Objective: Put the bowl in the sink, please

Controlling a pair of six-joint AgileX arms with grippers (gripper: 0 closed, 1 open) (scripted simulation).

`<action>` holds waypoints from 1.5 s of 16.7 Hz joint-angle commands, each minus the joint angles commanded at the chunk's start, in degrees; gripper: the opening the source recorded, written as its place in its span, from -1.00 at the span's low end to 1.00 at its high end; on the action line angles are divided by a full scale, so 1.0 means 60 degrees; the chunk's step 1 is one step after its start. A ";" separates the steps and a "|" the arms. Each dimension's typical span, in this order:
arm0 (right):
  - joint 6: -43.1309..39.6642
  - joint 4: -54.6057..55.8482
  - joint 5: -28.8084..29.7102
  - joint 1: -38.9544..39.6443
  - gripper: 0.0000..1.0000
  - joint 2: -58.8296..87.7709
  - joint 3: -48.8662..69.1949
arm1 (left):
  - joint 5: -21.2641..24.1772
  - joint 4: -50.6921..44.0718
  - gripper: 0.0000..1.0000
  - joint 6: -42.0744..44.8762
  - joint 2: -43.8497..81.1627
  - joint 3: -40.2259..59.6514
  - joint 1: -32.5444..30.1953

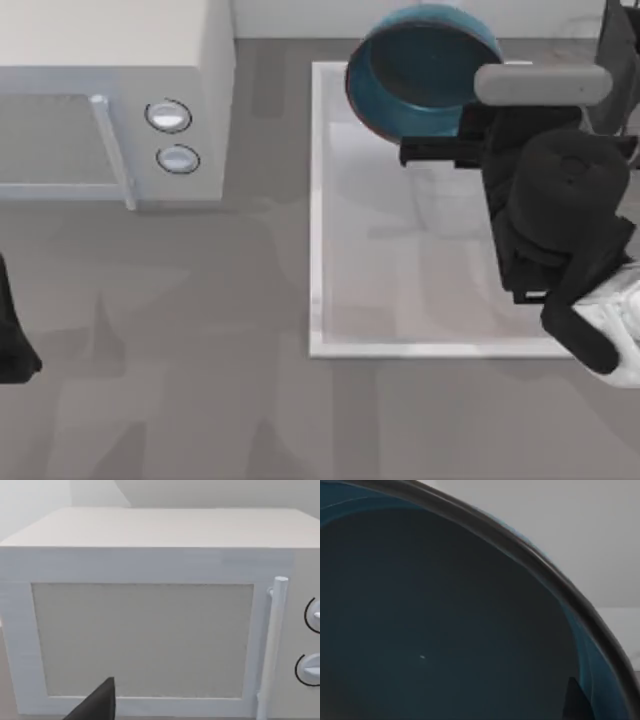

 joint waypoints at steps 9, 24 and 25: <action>-0.0046 0.5395 0.0062 -0.0012 -1.00 0.4415 -0.0740 | 0.0000 0.0000 1.00 0.0000 0.0000 0.0000 0.0000; -0.0046 0.5921 0.0049 -0.0029 0.21 0.4907 -0.0843 | 0.0000 0.0000 1.00 0.0000 0.0000 0.0000 0.0000; -0.0046 0.5921 0.0049 -0.0029 0.36 0.4907 -0.0843 | 0.0000 0.0000 1.00 0.0000 0.0000 0.0000 0.0000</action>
